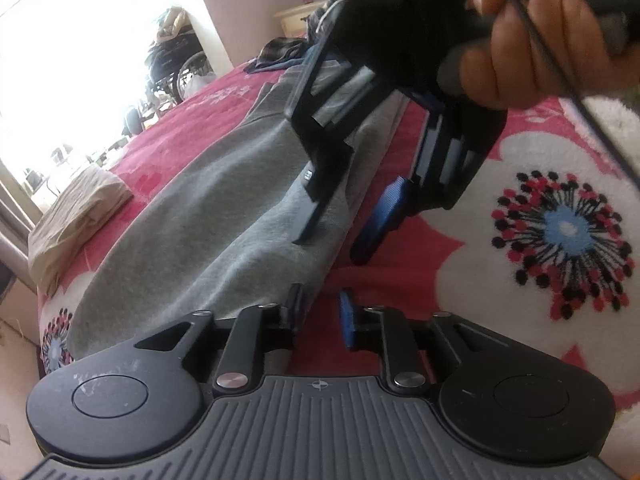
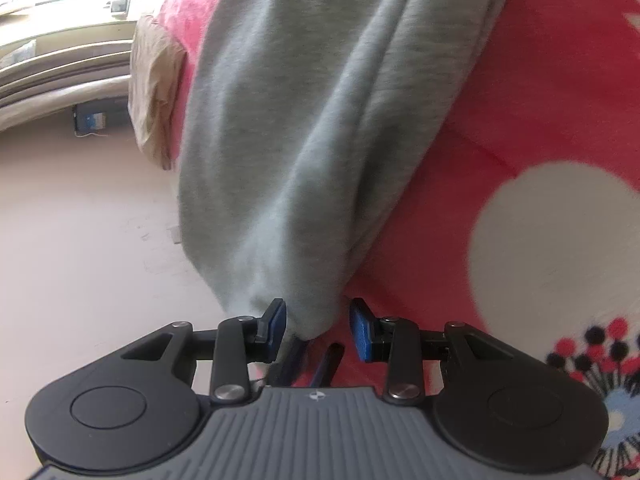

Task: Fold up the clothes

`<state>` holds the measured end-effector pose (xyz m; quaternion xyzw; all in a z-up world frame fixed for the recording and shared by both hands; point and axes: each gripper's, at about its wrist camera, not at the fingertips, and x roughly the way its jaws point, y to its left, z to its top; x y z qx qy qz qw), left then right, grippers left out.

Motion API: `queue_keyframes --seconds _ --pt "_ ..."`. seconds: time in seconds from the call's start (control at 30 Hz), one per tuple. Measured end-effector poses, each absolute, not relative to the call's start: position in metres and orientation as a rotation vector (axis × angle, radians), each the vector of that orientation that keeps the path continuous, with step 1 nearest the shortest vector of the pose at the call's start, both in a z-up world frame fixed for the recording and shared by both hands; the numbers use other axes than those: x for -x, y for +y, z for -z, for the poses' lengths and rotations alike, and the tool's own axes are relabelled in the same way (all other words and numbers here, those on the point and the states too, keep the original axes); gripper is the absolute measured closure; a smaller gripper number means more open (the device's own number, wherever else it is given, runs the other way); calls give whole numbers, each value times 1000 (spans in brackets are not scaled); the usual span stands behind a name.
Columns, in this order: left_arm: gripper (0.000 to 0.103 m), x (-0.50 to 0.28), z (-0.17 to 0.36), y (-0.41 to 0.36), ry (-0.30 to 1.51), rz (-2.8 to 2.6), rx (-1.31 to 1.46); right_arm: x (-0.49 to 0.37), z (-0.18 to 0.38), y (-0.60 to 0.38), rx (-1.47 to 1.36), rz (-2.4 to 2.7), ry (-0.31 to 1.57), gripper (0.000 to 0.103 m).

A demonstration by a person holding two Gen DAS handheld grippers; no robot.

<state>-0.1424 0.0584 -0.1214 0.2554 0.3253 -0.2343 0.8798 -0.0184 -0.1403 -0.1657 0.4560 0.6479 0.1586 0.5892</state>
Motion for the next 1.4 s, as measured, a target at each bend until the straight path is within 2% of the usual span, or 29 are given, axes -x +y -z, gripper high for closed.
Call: queue_keyframes --seconds 0.13,0.57,0.73,0.87,0.93,1.0,1.07,1.4 --pt "73 145 115 63 686 472 -506 16 170 -140 -1064 -367 1513 65" --pt "72 139 100 94 707 387 -327 14 170 -135 -1063 -374 1526 64" --pt "68 134 97 103 709 367 -279 8 167 -131 -1044 -372 1516 65" --pt "62 123 102 100 706 419 -320 4 162 -123 -1013 -413 1461 85" --pt "57 118 104 99 706 445 -333 2 156 -119 -958 -451 1427 89" --pt "56 114 104 98 708 473 -346 3 147 -116 -857 -499 1385 90" --pt "50 110 104 97 711 503 -358 4 138 -113 -748 -567 1328 91" --pt "49 93 110 94 730 563 -423 18 110 -101 -299 -807 1094 95"
